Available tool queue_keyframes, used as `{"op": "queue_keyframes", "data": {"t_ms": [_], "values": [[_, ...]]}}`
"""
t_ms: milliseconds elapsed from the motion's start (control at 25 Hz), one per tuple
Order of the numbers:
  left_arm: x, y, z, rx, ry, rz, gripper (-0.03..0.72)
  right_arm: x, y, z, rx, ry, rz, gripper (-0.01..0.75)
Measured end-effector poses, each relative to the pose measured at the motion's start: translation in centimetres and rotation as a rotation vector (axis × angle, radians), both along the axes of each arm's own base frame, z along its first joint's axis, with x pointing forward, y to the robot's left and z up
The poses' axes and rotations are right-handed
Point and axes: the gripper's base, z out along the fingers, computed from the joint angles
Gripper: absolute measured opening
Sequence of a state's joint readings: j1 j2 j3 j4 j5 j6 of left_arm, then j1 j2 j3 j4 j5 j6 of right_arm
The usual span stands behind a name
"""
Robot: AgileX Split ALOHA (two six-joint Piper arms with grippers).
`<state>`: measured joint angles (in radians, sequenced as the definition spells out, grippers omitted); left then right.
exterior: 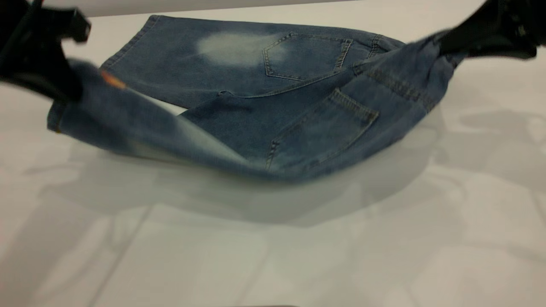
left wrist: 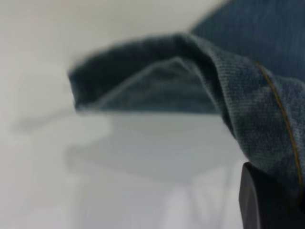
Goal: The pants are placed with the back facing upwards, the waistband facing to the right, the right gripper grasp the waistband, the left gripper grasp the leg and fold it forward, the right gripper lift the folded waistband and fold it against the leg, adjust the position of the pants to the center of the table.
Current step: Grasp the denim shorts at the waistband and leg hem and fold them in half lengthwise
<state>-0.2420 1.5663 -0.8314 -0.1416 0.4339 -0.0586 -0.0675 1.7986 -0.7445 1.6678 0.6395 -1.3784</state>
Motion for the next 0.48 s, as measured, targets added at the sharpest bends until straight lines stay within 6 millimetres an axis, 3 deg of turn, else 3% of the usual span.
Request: {"op": "queue_keyframes", "data": {"t_ms": [480], "values": [[6.1, -1.3, 1.2, -0.012, -0.19, -0.004, 0.042, 6.4, -0.6, 1.5, 0.014, 0.007, -0.055, 0.037]]}}
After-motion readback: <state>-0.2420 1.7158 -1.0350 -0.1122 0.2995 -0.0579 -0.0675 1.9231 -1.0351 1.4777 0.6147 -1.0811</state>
